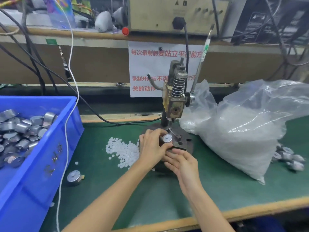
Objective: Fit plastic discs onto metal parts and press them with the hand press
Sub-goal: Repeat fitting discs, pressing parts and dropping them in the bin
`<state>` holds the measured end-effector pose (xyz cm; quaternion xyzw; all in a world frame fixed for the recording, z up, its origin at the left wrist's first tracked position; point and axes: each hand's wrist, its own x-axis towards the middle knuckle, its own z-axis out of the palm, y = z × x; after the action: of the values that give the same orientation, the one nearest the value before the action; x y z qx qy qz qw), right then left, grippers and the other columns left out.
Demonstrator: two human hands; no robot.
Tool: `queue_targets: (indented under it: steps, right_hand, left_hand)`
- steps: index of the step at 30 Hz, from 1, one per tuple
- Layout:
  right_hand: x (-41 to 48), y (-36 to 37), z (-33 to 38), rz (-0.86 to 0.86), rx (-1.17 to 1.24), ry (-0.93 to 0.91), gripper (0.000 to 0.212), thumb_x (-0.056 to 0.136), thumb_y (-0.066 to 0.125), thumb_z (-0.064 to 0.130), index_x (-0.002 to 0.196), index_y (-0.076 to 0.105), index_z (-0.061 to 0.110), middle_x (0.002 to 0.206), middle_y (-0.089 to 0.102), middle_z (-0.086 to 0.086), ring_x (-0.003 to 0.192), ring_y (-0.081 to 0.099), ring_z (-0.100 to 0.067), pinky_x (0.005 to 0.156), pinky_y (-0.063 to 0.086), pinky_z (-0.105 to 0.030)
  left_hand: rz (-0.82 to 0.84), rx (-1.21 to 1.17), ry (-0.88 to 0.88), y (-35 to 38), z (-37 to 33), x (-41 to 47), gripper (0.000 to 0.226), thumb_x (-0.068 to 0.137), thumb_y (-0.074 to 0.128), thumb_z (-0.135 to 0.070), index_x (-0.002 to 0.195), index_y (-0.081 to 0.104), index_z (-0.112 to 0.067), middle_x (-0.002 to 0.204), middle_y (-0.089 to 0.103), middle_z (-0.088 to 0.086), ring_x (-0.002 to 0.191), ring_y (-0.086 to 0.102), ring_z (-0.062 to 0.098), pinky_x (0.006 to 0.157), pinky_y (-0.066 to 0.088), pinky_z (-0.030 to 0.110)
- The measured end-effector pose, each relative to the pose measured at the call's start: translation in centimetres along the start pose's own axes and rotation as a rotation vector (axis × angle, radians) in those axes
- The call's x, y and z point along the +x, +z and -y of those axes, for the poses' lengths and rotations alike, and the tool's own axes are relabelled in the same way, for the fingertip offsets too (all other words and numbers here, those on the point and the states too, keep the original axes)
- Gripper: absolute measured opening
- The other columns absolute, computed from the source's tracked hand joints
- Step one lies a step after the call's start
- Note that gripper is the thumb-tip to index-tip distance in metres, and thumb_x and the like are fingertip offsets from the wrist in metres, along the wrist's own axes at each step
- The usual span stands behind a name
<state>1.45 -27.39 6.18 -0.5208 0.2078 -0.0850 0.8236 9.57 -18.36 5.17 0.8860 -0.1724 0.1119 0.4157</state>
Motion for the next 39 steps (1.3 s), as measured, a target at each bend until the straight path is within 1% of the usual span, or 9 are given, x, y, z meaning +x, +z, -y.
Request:
queue_targets:
  steps: [7, 12, 15, 18, 22, 24, 26, 35, 39]
  right_hand:
    - [1.5, -1.1, 1.7, -0.103, -0.194, -0.151, 0.027, 0.09, 0.037, -0.01, 0.083, 0.059, 0.003, 0.072, 0.065, -0.01, 0.045, 0.055, -0.01, 0.046, 0.045, -0.019]
    - [4.1, 0.4, 8.0, -0.206, -0.31, -0.487, 0.035, 0.087, 0.043, -0.007, 0.078, 0.065, 0.019, 0.065, 0.063, 0.011, 0.055, 0.055, -0.002, 0.054, 0.043, -0.016]
    - [6.9, 2.9, 15.6, -0.211, -0.272, -0.69, 0.033, 0.09, 0.045, -0.004, 0.114, 0.061, 0.012, 0.103, 0.062, 0.008, 0.061, 0.057, 0.002, 0.056, 0.044, -0.014]
    - [8.9, 5.2, 21.5, -0.046, -0.285, -0.537, 0.051, 0.092, 0.051, 0.004, 0.141, 0.035, 0.003, 0.114, 0.057, -0.004, 0.069, 0.058, -0.006, 0.054, 0.045, -0.015]
    - [7.7, 6.1, 21.0, -0.05, -0.393, -0.643, 0.003, 0.089, 0.06, 0.013, 0.091, 0.061, 0.011, 0.075, 0.054, 0.007, 0.064, 0.046, -0.007, 0.062, 0.042, -0.025]
    - [6.2, 5.2, 18.2, -0.159, -0.311, -0.827, 0.03, 0.087, 0.06, 0.014, 0.063, 0.043, 0.02, 0.057, 0.041, 0.014, 0.056, 0.036, -0.006, 0.06, 0.037, -0.024]
    - [4.6, 3.8, 15.3, -0.135, -0.169, -0.946, 0.037, 0.087, 0.056, 0.014, 0.059, 0.032, 0.021, 0.052, 0.034, 0.014, 0.051, 0.031, -0.005, 0.054, 0.034, -0.017]
    - [5.4, 5.2, 15.8, -0.144, -0.078, -0.913, 0.034, 0.091, 0.054, 0.019, 0.062, 0.04, 0.028, 0.053, 0.04, 0.017, 0.053, 0.034, -0.003, 0.058, 0.034, -0.025]
    - [7.4, 6.5, 18.6, -0.048, -0.128, -0.718, 0.015, 0.095, 0.049, 0.004, 0.099, 0.057, 0.015, 0.089, 0.059, 0.007, 0.068, 0.051, -0.005, 0.069, 0.047, -0.023]
  left_hand:
    - [-0.01, 0.092, -0.017, 1.4, 0.5, 3.1, 0.035, 0.076, 0.072, -0.036, 0.109, 0.063, -0.031, 0.113, 0.05, -0.013, 0.112, 0.036, 0.009, 0.082, 0.013, 0.021]
    - [-0.034, -0.053, -0.066, 1.7, 1.3, 2.8, 0.03, 0.071, 0.075, -0.041, 0.093, 0.055, -0.038, 0.092, 0.054, -0.02, 0.091, 0.037, -0.008, 0.079, 0.015, 0.02]
    - [-0.043, -0.09, -0.061, 1.9, 1.6, 2.7, 0.029, 0.071, 0.077, -0.038, 0.088, 0.053, -0.041, 0.083, 0.047, -0.028, 0.091, 0.022, -0.033, 0.082, 0.019, 0.026]
    - [-0.046, -0.099, -0.068, 2.0, 1.9, 2.6, 0.03, 0.071, 0.077, -0.038, 0.089, 0.053, -0.042, 0.083, 0.046, -0.027, 0.09, 0.014, -0.039, 0.085, 0.021, 0.027]
    - [-0.065, -0.116, -0.066, 2.2, 2.1, 2.5, 0.03, 0.072, 0.077, -0.038, 0.091, 0.054, -0.041, 0.085, 0.046, -0.028, 0.091, 0.012, -0.04, 0.086, 0.022, 0.028]
    - [-0.074, -0.119, -0.054, 2.3, 2.3, 2.5, 0.03, 0.072, 0.077, -0.039, 0.092, 0.055, -0.04, 0.084, 0.046, -0.028, 0.092, 0.016, -0.037, 0.084, 0.019, 0.026]
    - [-0.075, -0.108, -0.04, 2.3, 2.3, 2.6, 0.03, 0.071, 0.077, -0.04, 0.093, 0.056, -0.039, 0.084, 0.047, -0.027, 0.092, 0.024, -0.032, 0.082, 0.016, 0.022]
    - [-0.1, -0.116, 0.003, 2.2, 2.1, 2.6, 0.029, 0.071, 0.077, -0.037, 0.091, 0.056, -0.04, 0.084, 0.049, -0.03, 0.092, 0.035, -0.025, 0.079, 0.015, 0.019]
    - [-0.092, -0.084, 0.004, 2.0, 1.8, 2.4, 0.028, 0.072, 0.076, -0.039, 0.093, 0.057, -0.039, 0.085, 0.053, -0.027, 0.087, 0.043, -0.009, 0.078, 0.015, 0.021]
